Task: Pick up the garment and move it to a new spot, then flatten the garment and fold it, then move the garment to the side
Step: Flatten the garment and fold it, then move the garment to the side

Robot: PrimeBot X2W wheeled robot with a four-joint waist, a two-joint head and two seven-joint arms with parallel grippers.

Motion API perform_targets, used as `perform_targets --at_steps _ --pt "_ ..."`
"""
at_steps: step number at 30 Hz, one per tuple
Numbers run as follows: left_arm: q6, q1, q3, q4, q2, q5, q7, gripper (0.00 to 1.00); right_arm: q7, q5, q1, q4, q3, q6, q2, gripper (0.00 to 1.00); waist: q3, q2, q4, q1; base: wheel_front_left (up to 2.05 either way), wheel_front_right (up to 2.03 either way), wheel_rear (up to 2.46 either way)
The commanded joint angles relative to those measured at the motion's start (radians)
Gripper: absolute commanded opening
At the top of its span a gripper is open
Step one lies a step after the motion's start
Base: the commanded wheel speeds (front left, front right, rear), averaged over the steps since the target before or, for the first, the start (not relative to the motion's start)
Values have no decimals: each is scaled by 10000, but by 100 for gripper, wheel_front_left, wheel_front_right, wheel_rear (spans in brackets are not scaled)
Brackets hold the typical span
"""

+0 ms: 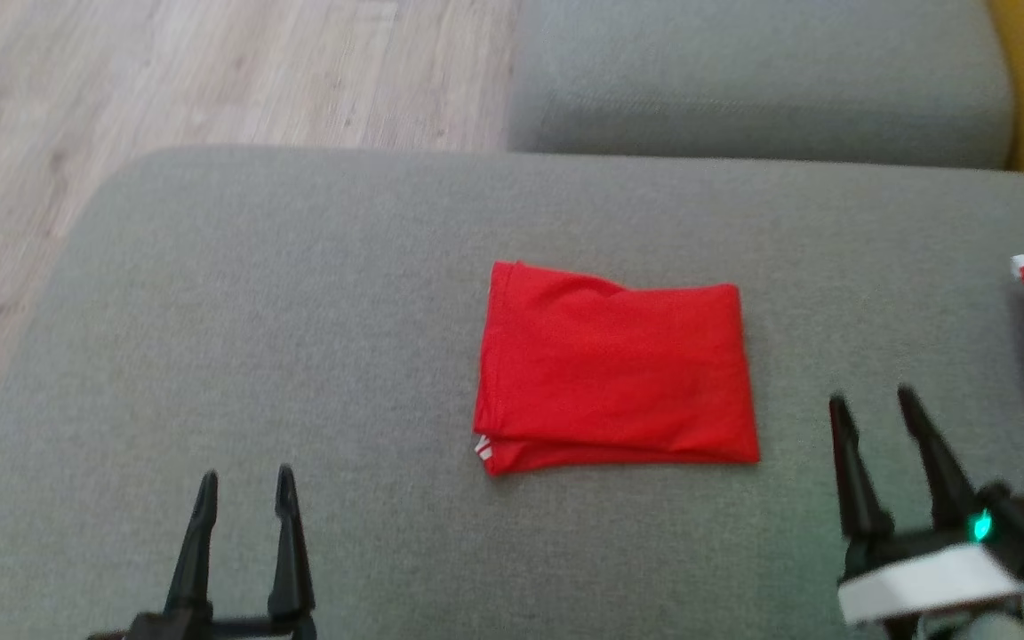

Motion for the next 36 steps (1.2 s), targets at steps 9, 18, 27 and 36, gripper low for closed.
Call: perform_targets --at_steps 9,18,27,36 --pt "-346 205 344 -317 -66 268 -51 100 -106 -825 687 -345 -425 -7 553 100 -298 -1 -210 2 0 0 0" --pt "-635 187 310 -274 -67 265 -51 100 -106 -1001 684 -267 -483 -7 691 100 -200 -1 -190 2 0 0 0" --pt "-684 164 312 -57 -67 319 -51 100 -106 -1051 774 -117 -508 -7 779 100 -280 -1 -186 2 0 0 0" --pt "-732 185 159 -33 -68 -186 -51 100 -106 -879 822 525 -555 -7 811 100 -310 -1 -197 2 0 0 0"
